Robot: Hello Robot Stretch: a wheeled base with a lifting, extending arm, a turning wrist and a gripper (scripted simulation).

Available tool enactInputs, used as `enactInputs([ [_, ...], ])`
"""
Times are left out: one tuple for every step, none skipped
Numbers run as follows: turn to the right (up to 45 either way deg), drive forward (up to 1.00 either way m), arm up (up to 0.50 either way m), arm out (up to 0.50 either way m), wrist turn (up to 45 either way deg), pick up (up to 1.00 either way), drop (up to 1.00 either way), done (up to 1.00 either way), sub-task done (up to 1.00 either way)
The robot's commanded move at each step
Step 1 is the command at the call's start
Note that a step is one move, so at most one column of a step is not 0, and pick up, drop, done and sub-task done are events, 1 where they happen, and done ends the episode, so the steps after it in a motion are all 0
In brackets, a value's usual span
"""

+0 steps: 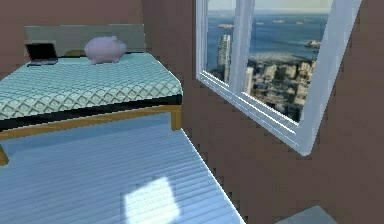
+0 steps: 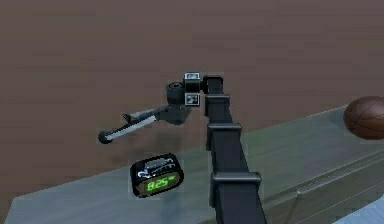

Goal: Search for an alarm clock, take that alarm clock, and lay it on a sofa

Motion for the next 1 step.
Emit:
enactInputs([
  [0.0,0.0,-0.3,0.0,0.0,0.0,0.0,0.0,0.0],
])
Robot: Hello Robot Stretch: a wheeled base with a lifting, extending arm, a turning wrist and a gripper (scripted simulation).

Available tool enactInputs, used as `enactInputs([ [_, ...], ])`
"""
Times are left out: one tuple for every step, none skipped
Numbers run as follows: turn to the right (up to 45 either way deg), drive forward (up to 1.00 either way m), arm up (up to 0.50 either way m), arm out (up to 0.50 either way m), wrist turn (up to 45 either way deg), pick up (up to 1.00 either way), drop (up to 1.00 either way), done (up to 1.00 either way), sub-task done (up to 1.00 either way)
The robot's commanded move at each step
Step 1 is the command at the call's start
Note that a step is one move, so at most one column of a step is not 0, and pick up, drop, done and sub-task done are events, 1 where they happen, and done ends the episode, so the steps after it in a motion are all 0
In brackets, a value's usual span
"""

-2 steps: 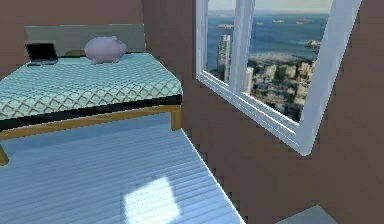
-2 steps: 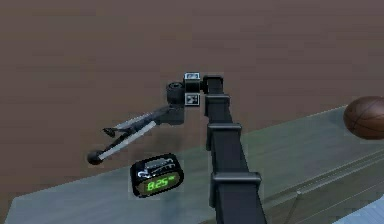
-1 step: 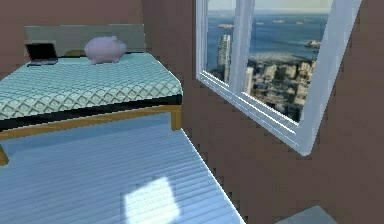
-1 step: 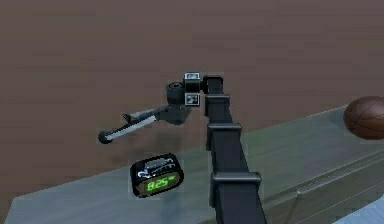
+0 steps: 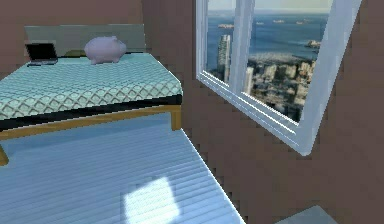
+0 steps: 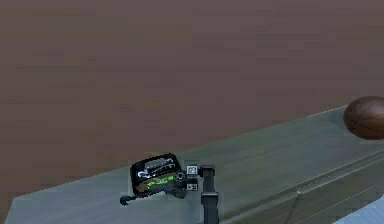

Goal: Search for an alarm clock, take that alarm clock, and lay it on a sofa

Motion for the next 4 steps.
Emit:
enactInputs([
  [0.0,0.0,0.0,0.0,0.0,1.0,0.0,0.0,0.0],
  [0.0,0.0,0.1,0.0,0.0,0.0,0.0,0.0,0.0],
  [0.0,0.0,0.26,0.0,0.0,0.0,0.0,0.0,0.0],
  [0.0,0.0,0.0,0.0,-45.0,0.0,0.0,0.0,0.0],
])
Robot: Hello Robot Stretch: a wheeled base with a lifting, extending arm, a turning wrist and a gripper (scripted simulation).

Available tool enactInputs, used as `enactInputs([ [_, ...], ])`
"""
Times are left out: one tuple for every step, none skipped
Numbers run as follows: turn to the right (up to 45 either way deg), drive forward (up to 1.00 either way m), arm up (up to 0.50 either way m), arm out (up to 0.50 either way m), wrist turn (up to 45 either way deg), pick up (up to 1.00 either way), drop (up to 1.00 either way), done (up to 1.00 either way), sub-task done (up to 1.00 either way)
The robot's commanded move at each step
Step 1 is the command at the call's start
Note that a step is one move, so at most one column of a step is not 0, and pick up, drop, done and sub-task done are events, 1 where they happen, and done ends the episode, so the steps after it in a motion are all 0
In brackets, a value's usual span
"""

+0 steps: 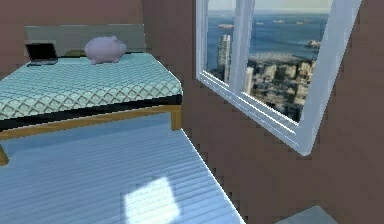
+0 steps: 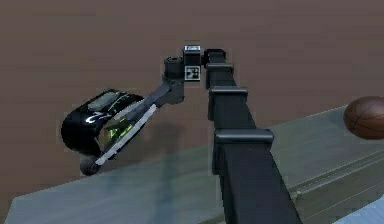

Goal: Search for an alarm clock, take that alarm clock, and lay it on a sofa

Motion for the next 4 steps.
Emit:
enactInputs([
  [0.0,0.0,0.0,0.0,-15.0,0.0,0.0,0.0,0.0],
  [0.0,0.0,0.0,-0.3,0.0,0.0,0.0,0.0,0.0],
  [45.0,0.0,0.0,0.0,0.0,0.0,0.0,0.0,0.0],
  [45.0,0.0,0.0,0.0,0.0,0.0,0.0,0.0,0.0],
])
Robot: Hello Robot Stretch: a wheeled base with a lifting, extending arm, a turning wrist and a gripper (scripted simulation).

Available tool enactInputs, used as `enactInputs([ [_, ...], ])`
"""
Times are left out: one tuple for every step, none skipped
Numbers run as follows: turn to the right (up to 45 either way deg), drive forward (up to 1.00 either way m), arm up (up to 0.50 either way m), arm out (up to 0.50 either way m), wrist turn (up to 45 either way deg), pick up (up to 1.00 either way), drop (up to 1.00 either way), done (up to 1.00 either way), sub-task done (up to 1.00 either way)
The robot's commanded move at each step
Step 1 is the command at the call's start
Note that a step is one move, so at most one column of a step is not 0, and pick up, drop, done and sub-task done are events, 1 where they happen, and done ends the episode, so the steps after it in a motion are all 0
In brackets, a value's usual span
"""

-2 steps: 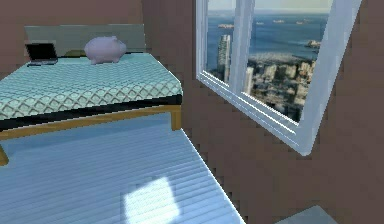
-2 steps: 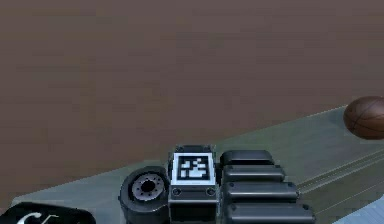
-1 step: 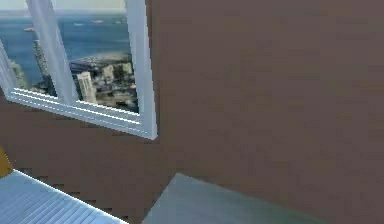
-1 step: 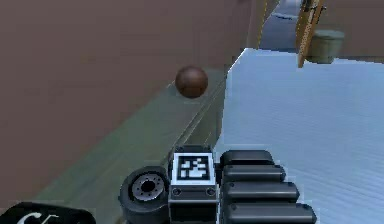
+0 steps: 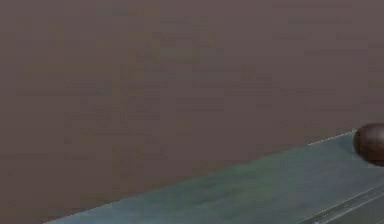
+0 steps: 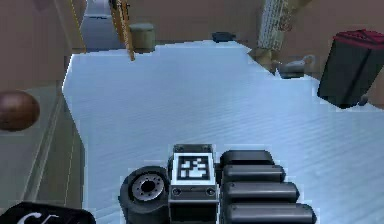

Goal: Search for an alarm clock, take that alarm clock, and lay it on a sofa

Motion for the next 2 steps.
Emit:
enactInputs([
  [45.0,0.0,0.0,0.0,0.0,0.0,0.0,0.0,0.0],
  [24.0,0.0,0.0,0.0,0.0,0.0,0.0,0.0,0.0],
])
